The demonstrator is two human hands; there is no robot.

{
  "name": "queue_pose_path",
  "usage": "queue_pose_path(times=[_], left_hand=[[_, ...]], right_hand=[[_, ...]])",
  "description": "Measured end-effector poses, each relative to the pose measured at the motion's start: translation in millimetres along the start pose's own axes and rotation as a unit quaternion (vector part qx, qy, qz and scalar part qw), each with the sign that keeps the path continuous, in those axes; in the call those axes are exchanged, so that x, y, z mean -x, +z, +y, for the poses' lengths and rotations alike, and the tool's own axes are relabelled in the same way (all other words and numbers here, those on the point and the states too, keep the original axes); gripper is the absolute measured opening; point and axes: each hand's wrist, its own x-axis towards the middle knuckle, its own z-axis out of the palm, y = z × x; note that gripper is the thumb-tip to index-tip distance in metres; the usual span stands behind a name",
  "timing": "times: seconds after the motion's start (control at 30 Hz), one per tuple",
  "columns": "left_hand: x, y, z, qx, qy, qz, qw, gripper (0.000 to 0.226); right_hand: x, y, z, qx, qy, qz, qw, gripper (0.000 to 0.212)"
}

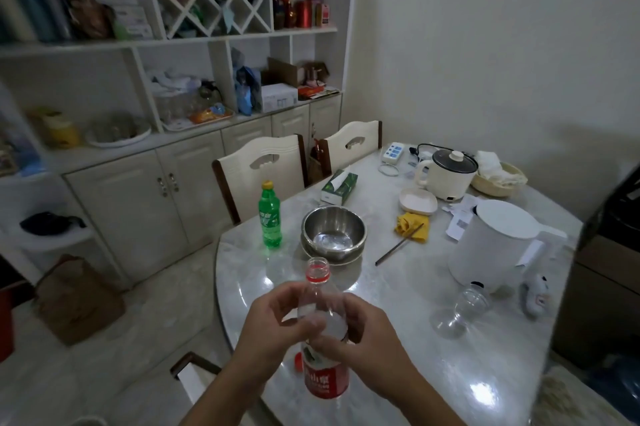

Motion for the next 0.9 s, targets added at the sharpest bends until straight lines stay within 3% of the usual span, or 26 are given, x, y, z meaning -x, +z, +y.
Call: queue_pose_path(times=[0.27, 0.6, 0.9], left_hand=[[-3, 0, 6, -0.064, -0.023, 0.019, 0.997, 0.024], [-8, 1, -3, -0.070, -0.038, 0.067, 0.995, 0.013], [-9, -5, -5, -0.001, -0.063, 0.051, 0.997, 0.033]], right_hand=[[-5, -7, -8, 0.036, -0.031, -0.009, 0.999, 0.051], [-12, -4, -5, 0.090, -0.017, 0.015, 0.996, 0.022], [-15, 1, -5, 0.027, 0.013, 0.004, 1.000, 0.013]])
